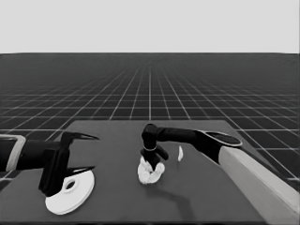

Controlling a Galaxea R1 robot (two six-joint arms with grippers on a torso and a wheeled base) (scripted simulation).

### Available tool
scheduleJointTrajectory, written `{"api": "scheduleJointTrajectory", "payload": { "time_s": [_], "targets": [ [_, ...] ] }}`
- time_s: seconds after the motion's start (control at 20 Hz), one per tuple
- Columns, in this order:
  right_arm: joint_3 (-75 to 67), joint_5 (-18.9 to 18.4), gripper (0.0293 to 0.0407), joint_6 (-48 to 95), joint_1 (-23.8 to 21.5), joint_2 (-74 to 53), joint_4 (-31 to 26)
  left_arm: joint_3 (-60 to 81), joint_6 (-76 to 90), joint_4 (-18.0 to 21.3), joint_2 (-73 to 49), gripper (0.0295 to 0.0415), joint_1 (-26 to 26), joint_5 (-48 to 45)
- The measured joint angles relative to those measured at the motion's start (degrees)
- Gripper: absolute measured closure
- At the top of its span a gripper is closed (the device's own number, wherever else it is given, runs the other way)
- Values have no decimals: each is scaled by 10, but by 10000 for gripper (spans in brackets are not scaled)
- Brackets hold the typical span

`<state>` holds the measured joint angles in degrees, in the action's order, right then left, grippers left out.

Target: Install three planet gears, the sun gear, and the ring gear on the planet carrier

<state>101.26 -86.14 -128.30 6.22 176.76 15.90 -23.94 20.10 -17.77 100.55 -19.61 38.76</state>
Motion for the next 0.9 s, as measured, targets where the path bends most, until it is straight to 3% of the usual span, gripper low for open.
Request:
{"api": "scheduleJointTrajectory", "payload": {
  "time_s": [0.6, 0.7, 0.75, 0.9],
  "targets": [
    [0, 0, 390, -72, 0, 0, 0, 0, 0, 0, 0, 326, 0, 0],
    [0, 0, 331, -78, 0, 0, 0, 0, 0, 0, 0, 326, 0, 0],
    [0, 0, 320, -79, 0, 0, 0, 0, 0, 0, 0, 326, 0, 0],
    [0, 0, 315, -80, 0, 0, 0, 0, 0, 0, 0, 326, 0, 0]
  ]
}}
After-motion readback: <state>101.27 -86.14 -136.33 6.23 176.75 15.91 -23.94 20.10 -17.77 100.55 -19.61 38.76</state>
